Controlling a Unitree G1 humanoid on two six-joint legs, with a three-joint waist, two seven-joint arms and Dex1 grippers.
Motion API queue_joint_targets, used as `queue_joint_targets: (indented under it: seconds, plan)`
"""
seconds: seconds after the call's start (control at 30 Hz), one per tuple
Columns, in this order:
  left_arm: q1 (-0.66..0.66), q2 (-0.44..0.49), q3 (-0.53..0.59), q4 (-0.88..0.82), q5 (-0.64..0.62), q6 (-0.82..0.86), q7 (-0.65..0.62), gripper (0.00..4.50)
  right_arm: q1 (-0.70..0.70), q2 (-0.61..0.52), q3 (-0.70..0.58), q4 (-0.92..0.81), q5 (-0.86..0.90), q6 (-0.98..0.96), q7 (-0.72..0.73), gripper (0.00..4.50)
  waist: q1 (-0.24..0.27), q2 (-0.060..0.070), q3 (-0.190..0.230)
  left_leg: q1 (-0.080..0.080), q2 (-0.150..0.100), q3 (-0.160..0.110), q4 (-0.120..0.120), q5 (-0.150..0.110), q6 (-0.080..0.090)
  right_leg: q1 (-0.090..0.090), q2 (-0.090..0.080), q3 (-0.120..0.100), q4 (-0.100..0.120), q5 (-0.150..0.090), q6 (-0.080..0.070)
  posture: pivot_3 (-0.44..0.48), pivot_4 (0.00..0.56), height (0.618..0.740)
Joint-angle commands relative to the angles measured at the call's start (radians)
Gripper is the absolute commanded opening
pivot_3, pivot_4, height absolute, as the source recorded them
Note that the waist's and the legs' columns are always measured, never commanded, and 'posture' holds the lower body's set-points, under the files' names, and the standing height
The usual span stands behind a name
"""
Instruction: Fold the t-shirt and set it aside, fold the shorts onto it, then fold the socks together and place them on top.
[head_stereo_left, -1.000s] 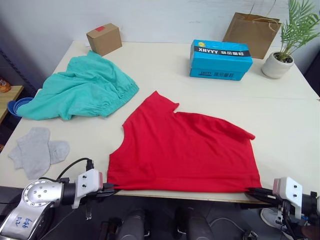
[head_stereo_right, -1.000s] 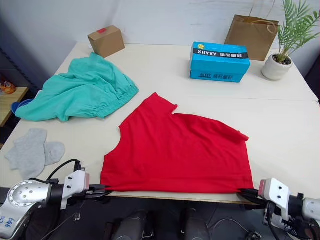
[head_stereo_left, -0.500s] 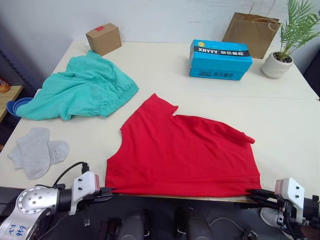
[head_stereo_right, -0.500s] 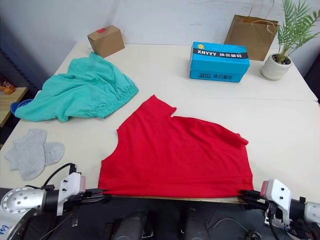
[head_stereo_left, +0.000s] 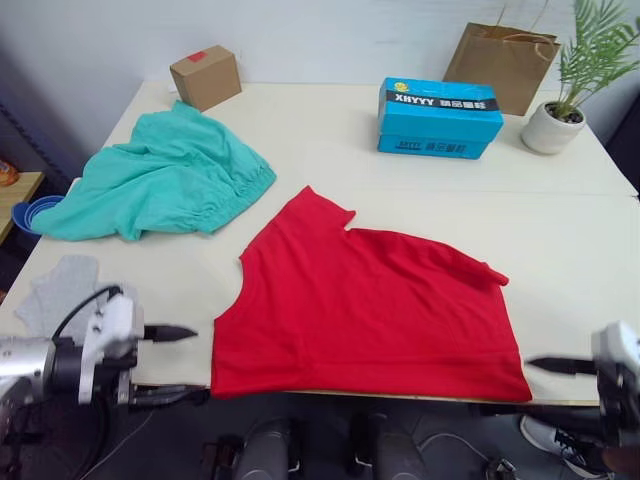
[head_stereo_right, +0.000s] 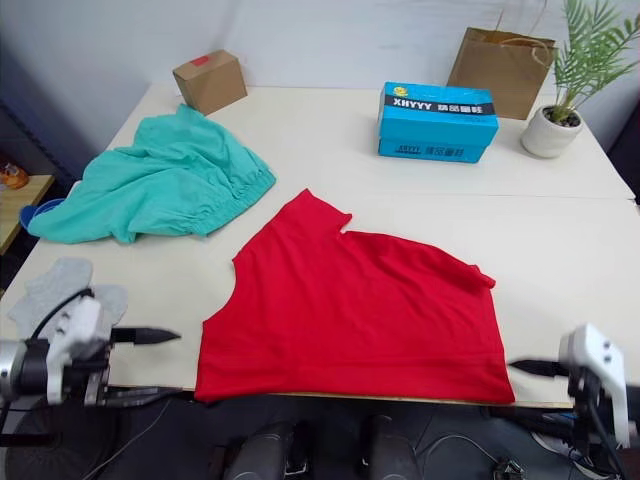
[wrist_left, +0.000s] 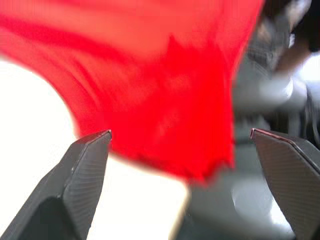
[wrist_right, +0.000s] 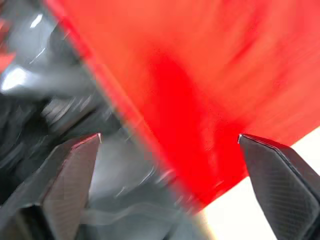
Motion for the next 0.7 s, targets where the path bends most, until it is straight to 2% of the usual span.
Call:
queue_joint_targets:
  seconds: [0.03,0.13,0.2,0.3,0.47,0.7]
  plan:
    - [-0.191,-0.019,-0.088,0.08,-0.042,0.112,0.061,4.48,-0.152,0.012,0.032,0.128,-0.049,-0.07,-0.046,4.5,0.002,0.001,0.001,-0.001,0.0,0.0,0.0,0.0,0.0,-0.001,0.0,0.0,0.0,0.0,0.0,0.0,0.15,0.74]
    - [-0.422,-0.076,-0.204,0.218,0.021,0.14,0.106,4.48,-0.318,0.015,0.107,0.265,-0.113,-0.136,-0.06,4.5,0.007,0.0,0.001,-0.001,-0.002,0.002,-0.001,0.005,-0.007,-0.004,0.0,0.0,0.005,0.001,0.002,0.0,0.15,0.74]
    - [-0.571,-0.13,-0.271,0.338,0.082,0.13,0.136,4.48,-0.435,0.026,0.167,0.352,-0.165,-0.202,-0.074,4.5,0.008,-0.002,0.002,-0.003,-0.003,0.003,0.0,0.009,-0.003,-0.006,0.0,-0.001,0.01,0.001,0.002,0.0,0.15,0.74]
    - [-0.847,-0.275,-0.404,0.624,0.235,0.051,0.191,4.48,-0.68,0.087,0.322,0.505,-0.302,-0.301,-0.135,4.5,0.003,-0.007,0.005,-0.004,-0.005,0.005,0.003,0.014,-0.002,-0.007,0.0,0.0,0.014,0.001,0.003,0.0,0.15,0.74]
    - [-1.07,-0.417,-0.461,1.017,0.4,-0.118,0.272,4.48,-0.87,0.146,0.436,0.679,-0.398,-0.347,-0.15,4.5,-0.013,-0.009,0.006,-0.006,-0.008,0.006,0.004,0.02,0.001,-0.009,-0.003,0.001,0.015,0.005,0.006,0.0,0.15,0.74]
    - [-1.257,-0.533,-0.452,1.423,0.519,-0.299,0.327,4.48,-0.956,0.169,0.49,0.78,-0.42,-0.334,-0.088,4.5,-0.023,-0.011,0.007,-0.013,-0.008,0.004,0.008,0.02,0.002,-0.012,-0.003,-0.001,0.02,0.006,0.007,0.0,0.15,0.74]
